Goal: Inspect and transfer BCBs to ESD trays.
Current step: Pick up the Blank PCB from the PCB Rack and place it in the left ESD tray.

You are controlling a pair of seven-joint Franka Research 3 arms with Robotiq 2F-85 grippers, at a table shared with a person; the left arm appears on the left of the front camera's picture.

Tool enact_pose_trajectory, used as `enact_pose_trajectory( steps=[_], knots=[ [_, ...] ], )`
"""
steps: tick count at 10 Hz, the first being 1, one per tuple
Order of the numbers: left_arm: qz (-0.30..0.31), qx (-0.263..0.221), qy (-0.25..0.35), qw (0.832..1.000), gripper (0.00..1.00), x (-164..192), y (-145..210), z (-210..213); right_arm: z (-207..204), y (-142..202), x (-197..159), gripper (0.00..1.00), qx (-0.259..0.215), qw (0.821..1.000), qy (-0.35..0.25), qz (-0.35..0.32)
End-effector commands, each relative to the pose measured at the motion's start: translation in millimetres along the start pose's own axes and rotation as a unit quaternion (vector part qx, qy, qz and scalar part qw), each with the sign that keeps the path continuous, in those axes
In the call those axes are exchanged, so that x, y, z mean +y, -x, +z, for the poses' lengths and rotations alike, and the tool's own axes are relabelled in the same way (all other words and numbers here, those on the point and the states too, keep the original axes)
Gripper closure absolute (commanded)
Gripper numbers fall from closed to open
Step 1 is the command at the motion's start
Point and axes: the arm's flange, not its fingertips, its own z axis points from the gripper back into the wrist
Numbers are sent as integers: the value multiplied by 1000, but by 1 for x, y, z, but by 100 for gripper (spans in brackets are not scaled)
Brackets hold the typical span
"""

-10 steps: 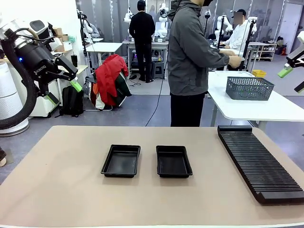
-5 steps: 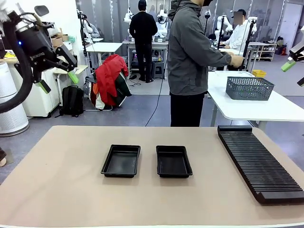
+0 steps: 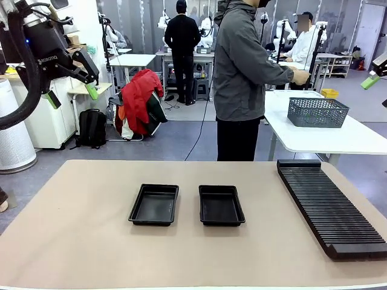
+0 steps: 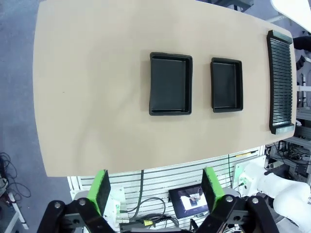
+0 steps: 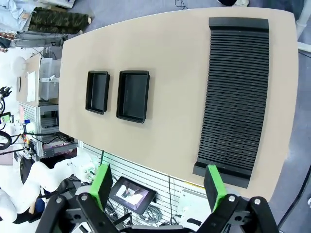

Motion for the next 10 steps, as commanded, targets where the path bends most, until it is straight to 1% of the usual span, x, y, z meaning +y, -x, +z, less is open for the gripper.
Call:
enact_pose_trajectory(
  steps=[1, 5, 6, 8, 10],
  knots=[
    [-2, 6, -24, 1000, 0, -6, -10, 8, 3, 3, -8, 0, 2, 1000, 14, 13],
    [-57, -1, -65, 996, 0, -25, -29, 18, 10, 7, -9, 0, 2, 999, 27, 17],
    [-63, 1, -68, 996, 0, -28, -31, 18, 12, 7, -8, 0, -2, 999, 34, 29],
    [-80, -19, -79, 993, 0, -31, -32, 22, 15, 8, -9, 0, -10, 999, 31, 41],
    [-83, -17, -83, 993, 0, -33, -30, 23, 17, 7, -12, 0, -9, 999, 28, 41]
  ],
)
